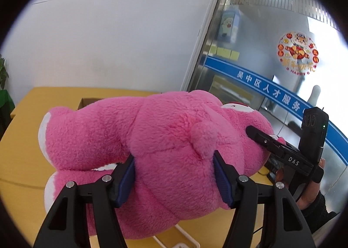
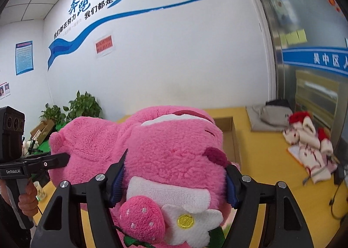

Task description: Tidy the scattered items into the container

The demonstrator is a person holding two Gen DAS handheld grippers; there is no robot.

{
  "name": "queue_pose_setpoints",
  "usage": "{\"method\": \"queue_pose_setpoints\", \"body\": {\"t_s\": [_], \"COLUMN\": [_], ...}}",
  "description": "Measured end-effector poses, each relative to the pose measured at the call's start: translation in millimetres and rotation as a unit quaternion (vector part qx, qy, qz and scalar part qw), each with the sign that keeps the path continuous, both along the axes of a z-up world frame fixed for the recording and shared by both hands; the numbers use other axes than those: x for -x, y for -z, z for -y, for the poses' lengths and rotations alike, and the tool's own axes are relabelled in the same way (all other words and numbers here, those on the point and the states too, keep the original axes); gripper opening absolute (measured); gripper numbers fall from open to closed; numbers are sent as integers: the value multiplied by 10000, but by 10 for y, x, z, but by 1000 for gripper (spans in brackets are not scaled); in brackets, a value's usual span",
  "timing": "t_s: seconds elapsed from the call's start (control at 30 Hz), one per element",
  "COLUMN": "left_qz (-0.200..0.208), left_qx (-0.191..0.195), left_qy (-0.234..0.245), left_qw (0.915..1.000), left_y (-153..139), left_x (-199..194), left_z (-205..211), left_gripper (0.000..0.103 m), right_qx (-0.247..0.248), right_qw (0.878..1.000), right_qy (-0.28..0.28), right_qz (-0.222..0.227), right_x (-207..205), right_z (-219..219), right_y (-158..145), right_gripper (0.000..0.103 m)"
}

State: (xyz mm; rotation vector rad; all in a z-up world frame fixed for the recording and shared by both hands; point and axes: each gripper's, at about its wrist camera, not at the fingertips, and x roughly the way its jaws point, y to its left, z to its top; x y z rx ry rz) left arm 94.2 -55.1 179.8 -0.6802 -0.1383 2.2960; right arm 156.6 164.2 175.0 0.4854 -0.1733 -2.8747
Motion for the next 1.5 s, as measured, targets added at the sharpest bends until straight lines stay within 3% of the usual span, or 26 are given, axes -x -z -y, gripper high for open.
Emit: {"method": "queue_pose_setpoints", "body": {"t_s": [0.23,0.4,0.57,0.73,0.93,1.13,1.33,1.43,1.5], "left_qz": [-397,-495,-462,-184,276,916,1739,2021,2058], "left_qx": [80,22,-72,-164,-76,193,369,740,994], "left_qy": [-3,22,21,5,-30,-72,-253,-455,-494], "left_qw": [9992,9988,9989,9997,9996,9956,9837,9755,9723], "left_y": [-508,-718,-762,-621,-117,626,1383,1711,1874], "left_x": [566,1036,1566,2222,2987,3611,4056,4194,4231], "left_z": [-118,-226,-336,-417,-561,-811,-1012,-1109,-1165], "left_gripper": [65,65,65,65,65,64,64,64,58], "right_qx": [28,89,26,-67,3,172,591,627,452], "right_qw": [9995,9991,9986,9992,9997,9971,9898,9855,9839], "right_qy": [-3,73,167,181,235,360,509,574,581], "right_qz": [-310,-412,-499,-341,43,650,1191,1469,1629], "right_x": [612,1087,1612,2285,3101,3774,4284,4448,4497], "right_z": [-19,-98,-177,-284,-438,-603,-837,-870,-805], "right_y": [-524,-789,-943,-902,-546,204,1007,1331,1514], "right_gripper": [76,76,76,76,76,76,76,76,76]}}
